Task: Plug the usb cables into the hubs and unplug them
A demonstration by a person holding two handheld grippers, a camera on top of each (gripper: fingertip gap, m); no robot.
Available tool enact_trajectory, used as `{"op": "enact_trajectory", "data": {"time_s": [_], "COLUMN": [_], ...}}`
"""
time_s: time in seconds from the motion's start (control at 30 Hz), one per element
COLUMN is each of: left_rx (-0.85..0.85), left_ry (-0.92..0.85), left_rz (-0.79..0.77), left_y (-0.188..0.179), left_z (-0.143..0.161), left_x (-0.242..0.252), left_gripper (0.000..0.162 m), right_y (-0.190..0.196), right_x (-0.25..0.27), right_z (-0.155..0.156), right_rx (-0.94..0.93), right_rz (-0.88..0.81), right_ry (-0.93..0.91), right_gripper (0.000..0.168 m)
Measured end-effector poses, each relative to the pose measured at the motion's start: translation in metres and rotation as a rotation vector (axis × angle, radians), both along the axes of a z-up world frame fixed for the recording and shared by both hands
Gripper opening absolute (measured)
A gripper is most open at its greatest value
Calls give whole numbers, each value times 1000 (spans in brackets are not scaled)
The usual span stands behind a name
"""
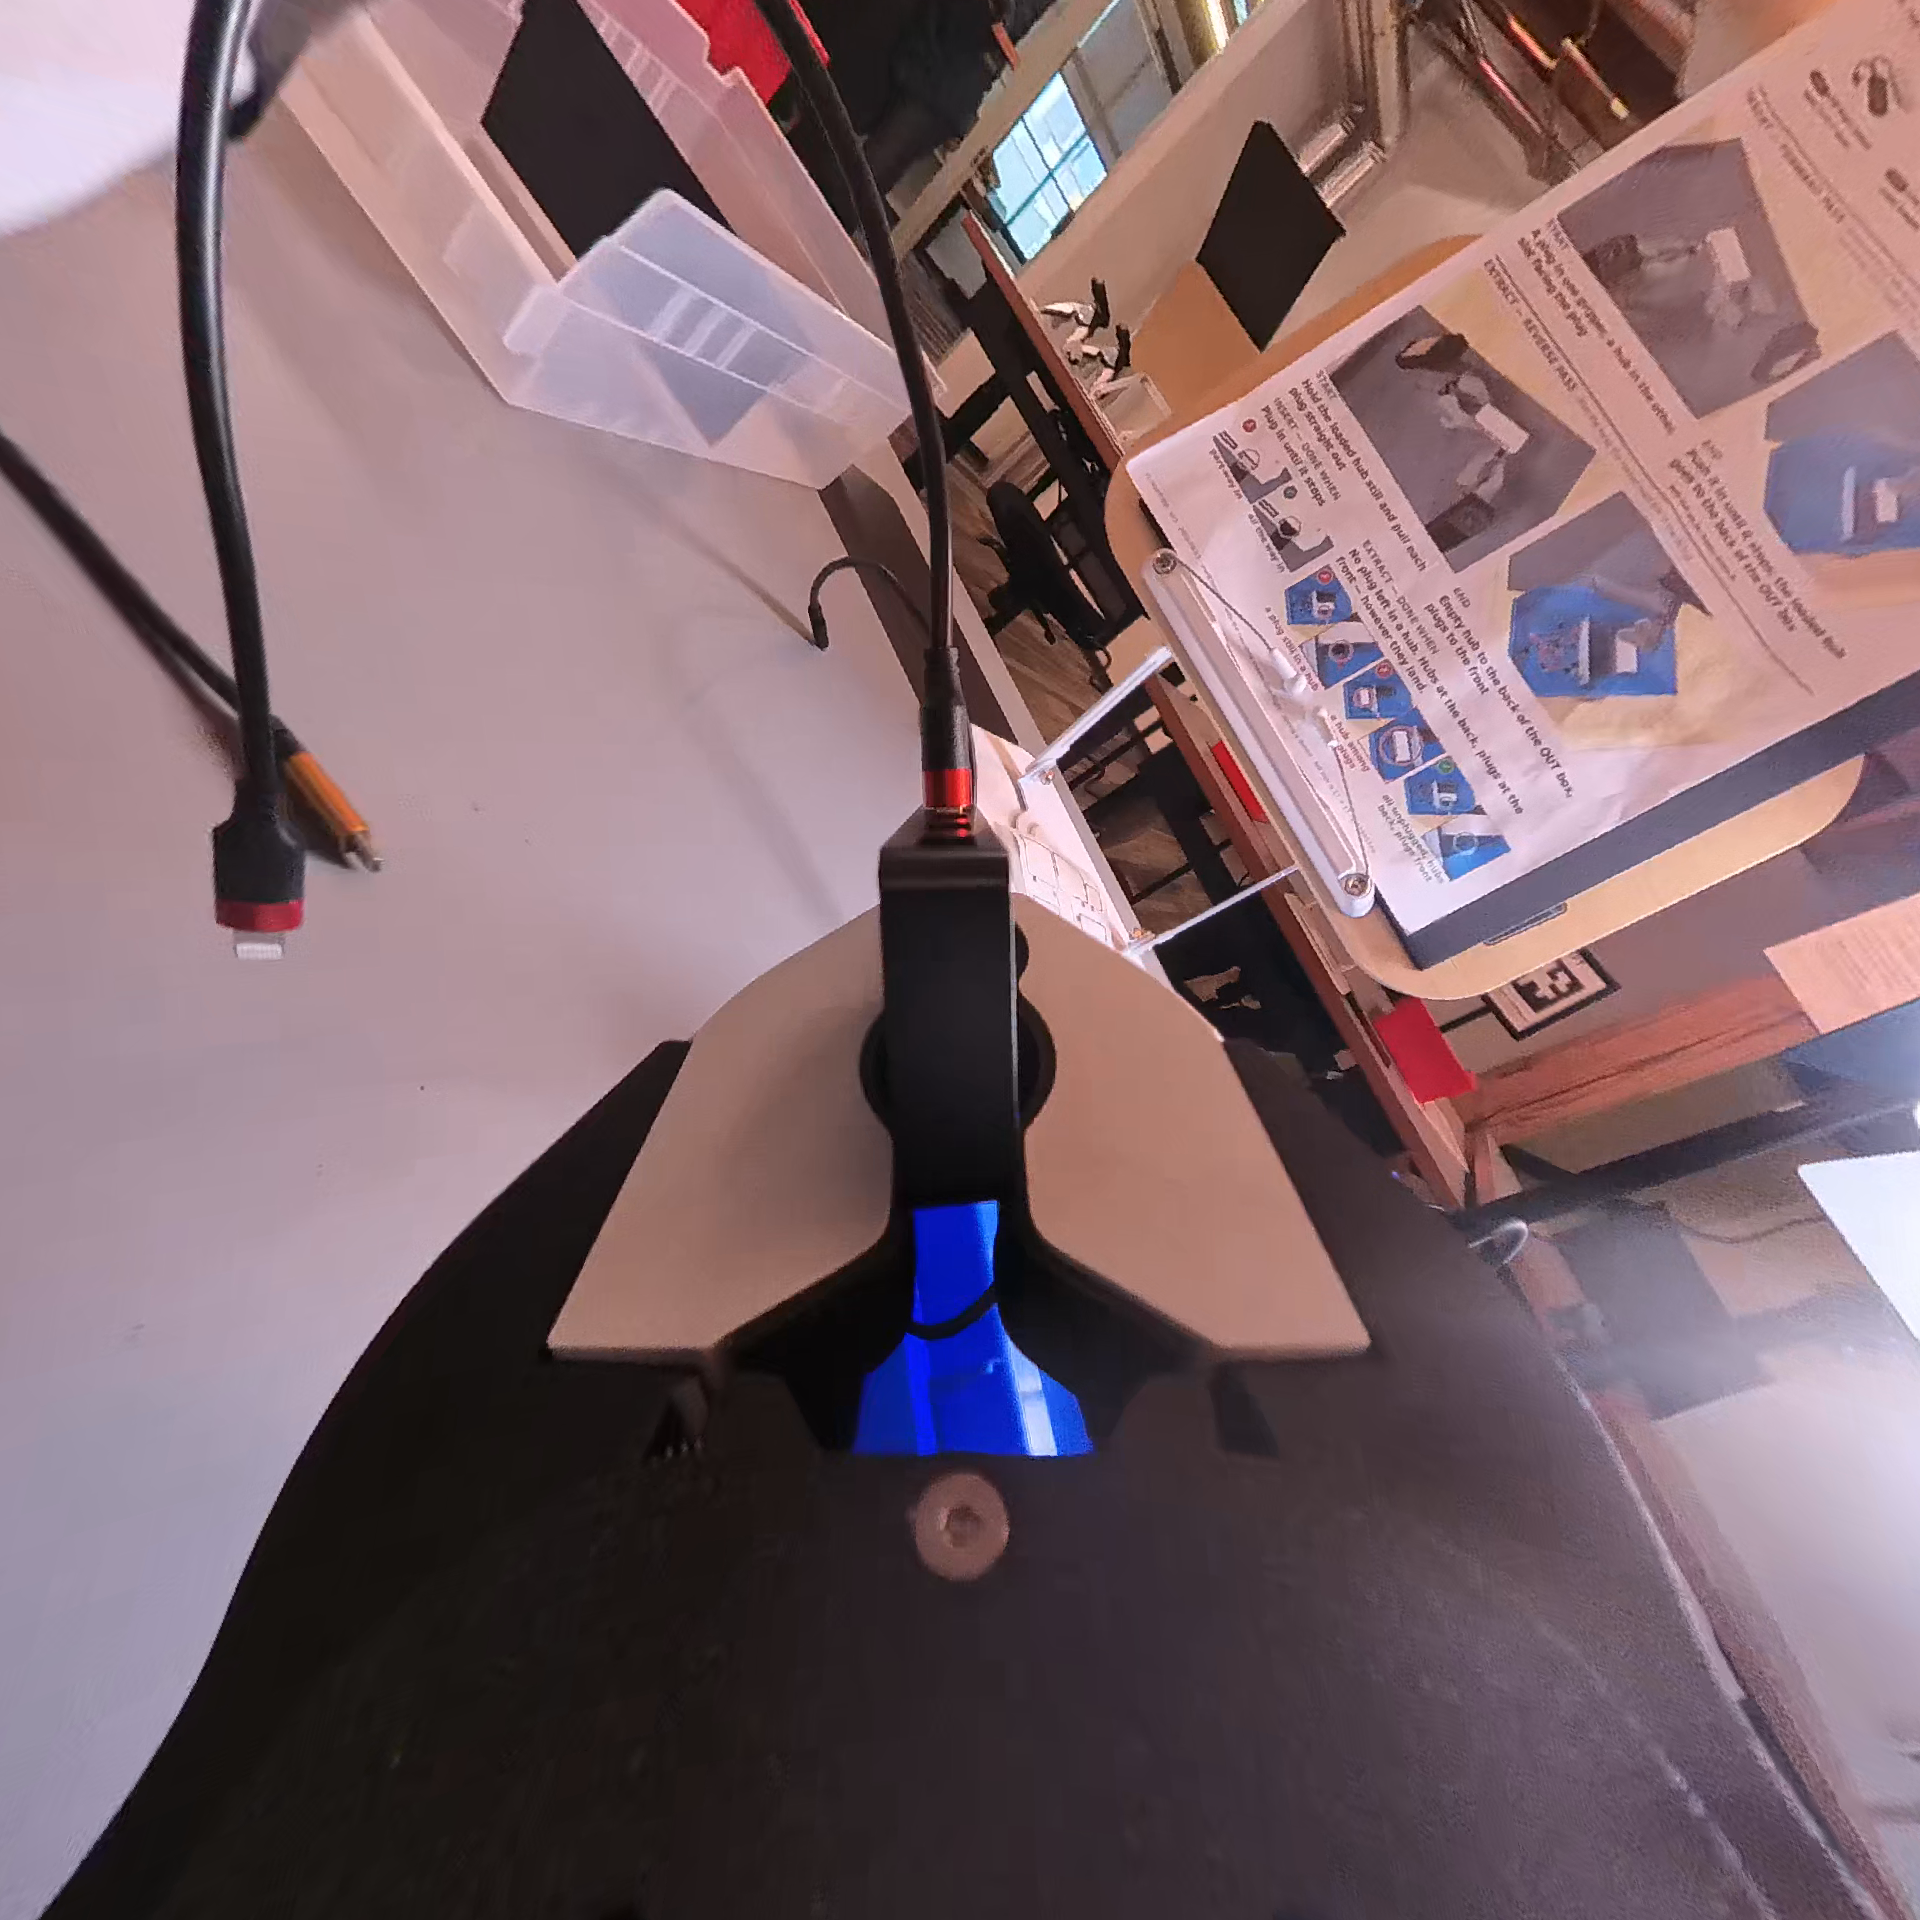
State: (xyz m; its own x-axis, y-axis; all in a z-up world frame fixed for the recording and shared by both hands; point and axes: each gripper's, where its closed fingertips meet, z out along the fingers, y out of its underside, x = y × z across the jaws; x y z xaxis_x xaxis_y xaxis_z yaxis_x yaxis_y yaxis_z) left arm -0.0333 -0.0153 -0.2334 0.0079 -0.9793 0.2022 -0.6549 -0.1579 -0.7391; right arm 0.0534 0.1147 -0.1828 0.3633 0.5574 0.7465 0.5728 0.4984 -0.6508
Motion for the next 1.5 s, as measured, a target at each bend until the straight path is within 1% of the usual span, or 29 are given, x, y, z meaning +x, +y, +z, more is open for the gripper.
{"op": "enact_trajectory", "data": {"time_s": [0.07,0.17,0.23,0.3,0.33,0.4,0.43,0.47,0.53,0.57,0.67,0.7,0.73,0.77,0.8,0.87,0.9,0.97,1.03,1.07,1.1,1.13,1.17,1.23,1.3,1.33,1.37,1.43,1.5], "left_rx": [36,111,134,115,133,186,213,217,164,165,172,169,186,252,336,436,518,710,860,925,989,1030,1032,946,755,641,543,415,325], "left_ry": [78,155,154,104,86,112,150,188,276,305,396,373,407,429,461,425,396,321,242,212,189,169,155,165,145,113,66,-55,-78], "left_rz": [17,70,68,108,164,328,405,445,462,466,462,451,434,431,439,487,528,620,680,693,705,693,635,490,336,287,260,271,357], "left_y": [7,22,25,33,46,83,100,109,112,114,117,117,117,123,131,143,152,165,162,157,152,143,132,104,69,53,41,38,58], "left_z": [-23,-42,-42,-28,-22,-17,-19,-24,-41,-48,-68,-67,-69,-68,-65,-46,-27,22,66,83,97,104,101,76,44,36,34,47,49], "left_x": [-3,-9,-11,-16,-21,-42,-53,-62,-71,-73,-78,-74,-77,-79,-84,-85,-87,-92,-93,-93,-94,-91,-84,-68,-53,-48,-45,-44,-54], "left_gripper": [15,15,17,21,21,20,22,24,32,33,27,16,9,5,4,4,4,4,4,4,4,4,4,6,14,16,18,22,21], "right_y": [2,3,4,5,5,6,6,6,6,6,6,6,6,6,6,7,7,9,10,11,11,11,11,11,11,11,11,11,11], "right_x": [1,2,2,3,3,4,4,4,5,6,6,6,7,7,7,8,9,11,13,14,15,15,15,15,16,15,15,14,13], "right_z": [-1,-4,-5,-6,-5,-4,-4,-4,-3,-3,-1,-1,-1,0,0,2,3,5,7,8,8,8,8,9,9,9,9,8,6], "right_rx": [-2,-6,-5,-8,-10,-16,-20,-23,-21,-19,-17,-16,-15,-14,-13,-9,-6,-3,-2,-2,-2,-2,0,4,6,5,2,-4,-5], "right_rz": [-5,-12,-18,-20,-21,-22,-21,-21,-22,-24,-24,-24,-25,-25,-26,-30,-35,-46,-55,-58,-61,-62,-63,-67,-68,-67,-66,-63,-61], "right_ry": [-1,-12,-22,-21,-18,-12,-9,-7,-7,-6,-3,-3,-3,-2,-1,4,8,15,24,28,30,30,29,27,28,28,29,29,23], "right_gripper": [13,13,13,14,13,13,14,13,13,13,13,13,13,13,13,13,13,13,13,13,13,13,13,13,13,13,13,13,13]}}
